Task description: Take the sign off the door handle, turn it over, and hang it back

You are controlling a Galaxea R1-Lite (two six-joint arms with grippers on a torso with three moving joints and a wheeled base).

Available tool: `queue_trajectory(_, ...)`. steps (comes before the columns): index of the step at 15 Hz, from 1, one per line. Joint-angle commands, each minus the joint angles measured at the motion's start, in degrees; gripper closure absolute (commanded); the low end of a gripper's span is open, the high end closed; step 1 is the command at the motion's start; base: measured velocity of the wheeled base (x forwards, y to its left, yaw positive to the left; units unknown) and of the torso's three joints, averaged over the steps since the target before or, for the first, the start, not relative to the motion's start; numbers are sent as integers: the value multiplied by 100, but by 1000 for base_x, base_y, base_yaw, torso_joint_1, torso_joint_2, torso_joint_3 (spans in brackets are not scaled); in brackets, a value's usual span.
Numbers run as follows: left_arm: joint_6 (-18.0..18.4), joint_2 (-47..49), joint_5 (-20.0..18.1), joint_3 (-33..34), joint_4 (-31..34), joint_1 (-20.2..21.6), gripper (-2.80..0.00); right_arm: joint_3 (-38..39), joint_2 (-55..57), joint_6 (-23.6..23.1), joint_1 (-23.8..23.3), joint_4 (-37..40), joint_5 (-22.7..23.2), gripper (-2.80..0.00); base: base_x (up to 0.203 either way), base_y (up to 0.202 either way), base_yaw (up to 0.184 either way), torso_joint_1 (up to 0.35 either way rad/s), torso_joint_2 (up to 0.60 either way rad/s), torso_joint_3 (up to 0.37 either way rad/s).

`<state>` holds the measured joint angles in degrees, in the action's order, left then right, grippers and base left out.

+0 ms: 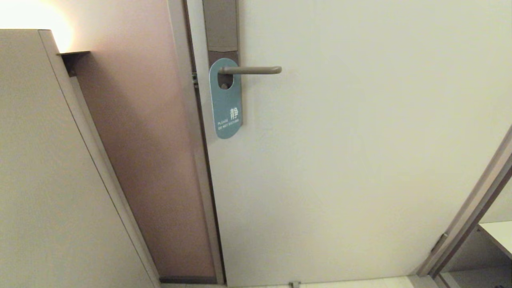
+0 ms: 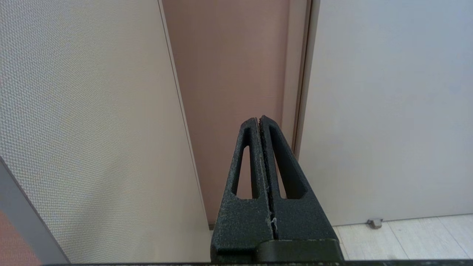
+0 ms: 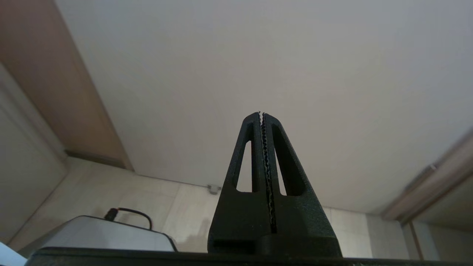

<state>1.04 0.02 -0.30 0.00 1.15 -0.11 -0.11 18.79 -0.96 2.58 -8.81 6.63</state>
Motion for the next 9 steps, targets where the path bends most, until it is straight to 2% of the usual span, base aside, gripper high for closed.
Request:
queue_trajectory(1,2,-2,4,0,7,2,0,3,-674,-13,-85,151,-15,0,0,0,0,0,0,0)
queue_trajectory(9,2,-2,-2,0,2,-5,0,-6,-1834,-62,-231,557,-426,0,0,0,0,0,0,0)
